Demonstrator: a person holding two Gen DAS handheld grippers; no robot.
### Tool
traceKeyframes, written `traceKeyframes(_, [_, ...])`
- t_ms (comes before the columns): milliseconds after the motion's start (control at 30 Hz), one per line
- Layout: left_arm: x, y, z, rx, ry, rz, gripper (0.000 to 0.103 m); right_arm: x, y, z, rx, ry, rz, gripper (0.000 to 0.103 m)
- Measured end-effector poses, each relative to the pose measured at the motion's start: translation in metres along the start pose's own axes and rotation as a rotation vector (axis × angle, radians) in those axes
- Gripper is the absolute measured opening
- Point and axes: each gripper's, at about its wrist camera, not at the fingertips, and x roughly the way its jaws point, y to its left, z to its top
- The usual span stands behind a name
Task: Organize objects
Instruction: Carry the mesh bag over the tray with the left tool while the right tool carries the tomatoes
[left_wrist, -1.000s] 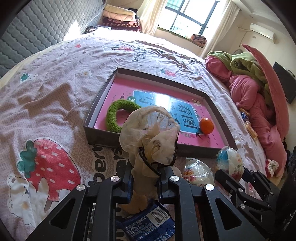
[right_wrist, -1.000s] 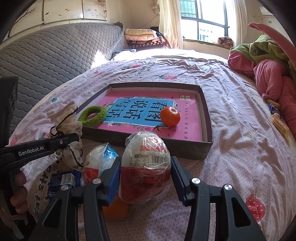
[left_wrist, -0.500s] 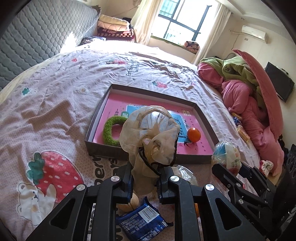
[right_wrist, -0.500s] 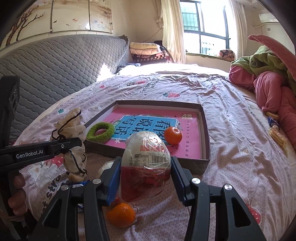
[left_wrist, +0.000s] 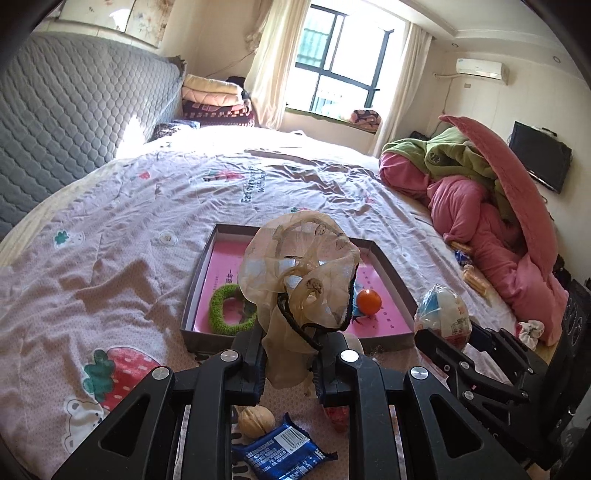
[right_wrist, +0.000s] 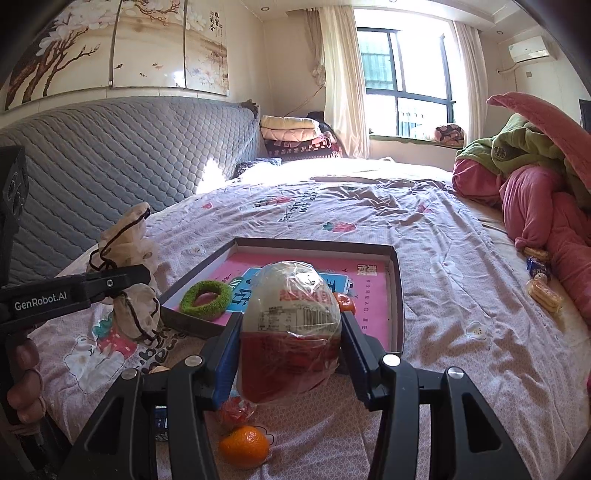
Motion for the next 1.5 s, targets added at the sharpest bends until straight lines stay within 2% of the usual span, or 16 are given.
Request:
traceKeyframes(667, [-0.007, -0.012, 0.005, 0.013, -0.044, -0.015, 0.021, -0.012, -0.008, 0.013, -0.016, -0.067, -0.033, 0.052])
traceKeyframes(1233, [0.008, 0.000, 0.012, -0.011, -0.064, -0.050, 0.022, -0.008, -0.024, 0.021, -0.019, -0.084, -0.107, 0.052])
traceKeyframes(1500, [0.017, 0.003, 0.018, -0.020, -0.078, -0.053, 0.023, -0.002, -0.025, 0.027, -0.035, -0.082, -0.115, 0.052])
